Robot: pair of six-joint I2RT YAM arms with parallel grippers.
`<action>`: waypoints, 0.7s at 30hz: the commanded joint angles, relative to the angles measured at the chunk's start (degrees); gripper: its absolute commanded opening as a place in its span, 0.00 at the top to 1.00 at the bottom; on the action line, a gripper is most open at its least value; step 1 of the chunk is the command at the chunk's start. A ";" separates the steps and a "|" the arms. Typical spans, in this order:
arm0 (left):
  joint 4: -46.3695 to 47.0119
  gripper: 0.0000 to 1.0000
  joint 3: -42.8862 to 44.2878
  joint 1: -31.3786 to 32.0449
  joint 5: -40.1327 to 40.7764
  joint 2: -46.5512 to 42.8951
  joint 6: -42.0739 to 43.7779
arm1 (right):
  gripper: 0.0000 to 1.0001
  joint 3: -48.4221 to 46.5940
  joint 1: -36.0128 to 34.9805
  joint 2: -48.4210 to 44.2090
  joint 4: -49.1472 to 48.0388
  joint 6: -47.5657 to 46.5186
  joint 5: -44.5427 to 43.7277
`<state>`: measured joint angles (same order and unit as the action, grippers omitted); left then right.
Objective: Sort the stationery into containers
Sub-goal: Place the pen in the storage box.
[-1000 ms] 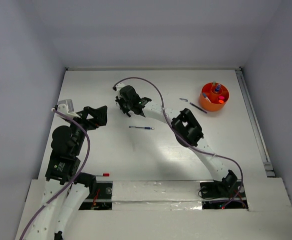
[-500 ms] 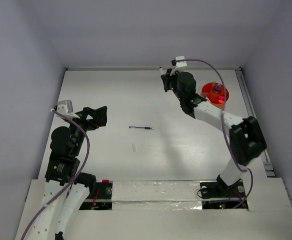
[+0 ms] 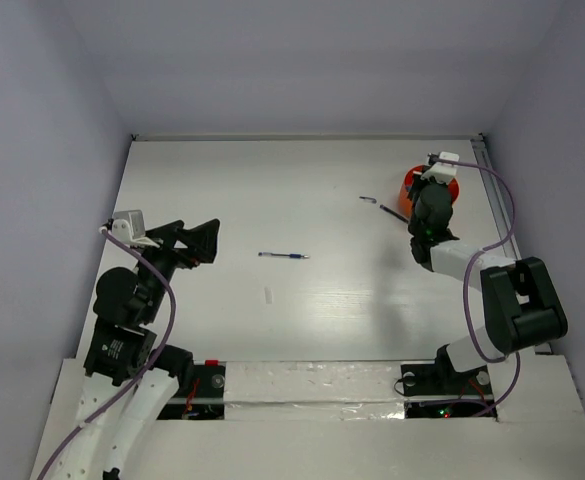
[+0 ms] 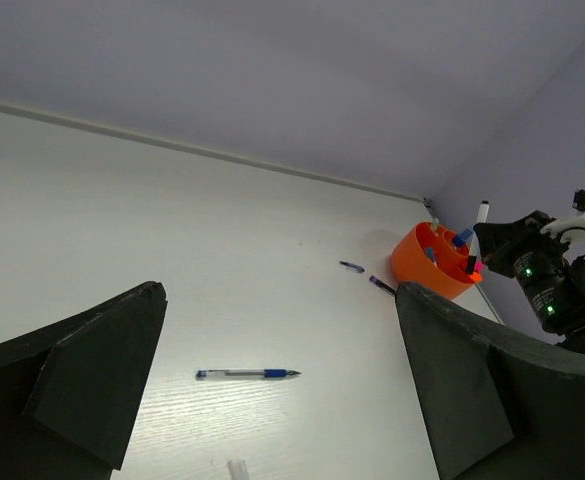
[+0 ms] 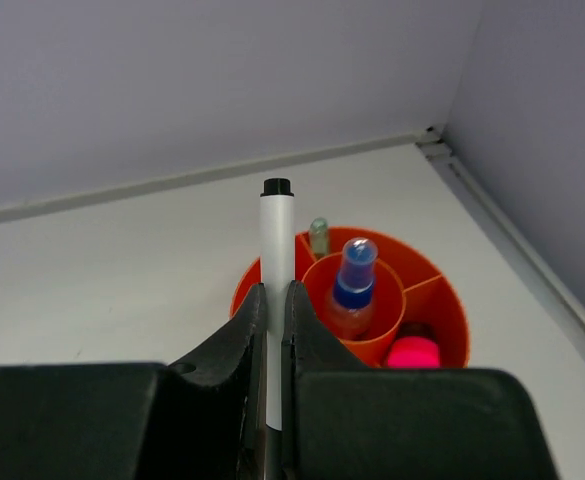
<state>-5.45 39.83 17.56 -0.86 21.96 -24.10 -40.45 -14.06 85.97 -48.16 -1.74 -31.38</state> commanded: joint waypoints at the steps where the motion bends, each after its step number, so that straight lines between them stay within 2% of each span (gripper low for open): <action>1: 2.20 0.01 -0.11 1.07 -0.02 -0.86 0.28 | 1.00 -0.60 0.71 1.38 -11.68 -4.67 -5.71; 8: 1.94 0.01 -0.02 2.21 0.25 -1.30 0.37 | 1.00 -3.23 1.23 8.06 -18.01 -11.09 -8.96; 21: 1.85 0.01 0.24 3.27 -0.19 -0.07 0.45 | 1.00 -5.78 1.76 15.89 -25.40 -14.34 -9.49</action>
<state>-5.52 39.83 20.56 -0.75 21.52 -24.10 -44.12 -12.69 100.88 -65.60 -14.35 -39.05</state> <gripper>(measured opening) 0.989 0.076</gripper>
